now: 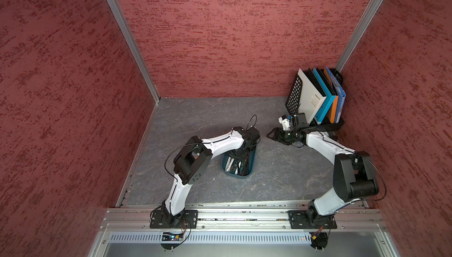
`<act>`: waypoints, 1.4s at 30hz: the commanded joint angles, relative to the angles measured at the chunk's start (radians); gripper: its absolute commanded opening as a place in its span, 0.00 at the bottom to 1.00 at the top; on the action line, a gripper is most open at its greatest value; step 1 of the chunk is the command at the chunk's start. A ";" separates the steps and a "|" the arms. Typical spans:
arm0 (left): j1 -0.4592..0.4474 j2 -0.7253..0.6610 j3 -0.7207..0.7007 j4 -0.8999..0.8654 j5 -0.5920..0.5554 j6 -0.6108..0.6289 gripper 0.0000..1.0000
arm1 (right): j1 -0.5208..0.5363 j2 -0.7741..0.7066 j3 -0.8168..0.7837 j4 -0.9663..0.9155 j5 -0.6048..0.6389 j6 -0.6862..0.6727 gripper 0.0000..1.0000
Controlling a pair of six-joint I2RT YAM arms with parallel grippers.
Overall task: Put the spoon into the storage box
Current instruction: Place the spoon in the storage box, then pick up the spoon from the center of the board.
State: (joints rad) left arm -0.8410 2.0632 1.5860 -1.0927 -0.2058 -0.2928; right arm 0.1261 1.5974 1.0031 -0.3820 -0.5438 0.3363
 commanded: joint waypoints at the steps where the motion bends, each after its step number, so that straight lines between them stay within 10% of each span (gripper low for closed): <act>1: 0.010 0.014 0.030 -0.061 0.032 -0.046 0.22 | -0.004 -0.013 -0.003 0.016 0.028 -0.018 0.65; 13: 0.033 -0.055 0.029 -0.054 0.039 -0.046 0.32 | -0.003 -0.019 0.011 -0.012 0.033 -0.026 0.65; 29: 0.520 -0.324 -0.221 0.026 0.218 -0.153 0.43 | -0.002 -0.022 0.029 -0.052 0.025 -0.031 0.65; 42: 0.614 -0.211 -0.186 0.029 0.077 0.038 0.53 | 0.008 0.005 0.038 -0.074 0.011 -0.045 0.65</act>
State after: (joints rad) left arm -0.2630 1.8309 1.3716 -1.0657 -0.1238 -0.2722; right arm 0.1291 1.5974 1.0206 -0.4431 -0.5323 0.3088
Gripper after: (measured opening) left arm 0.534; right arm 0.650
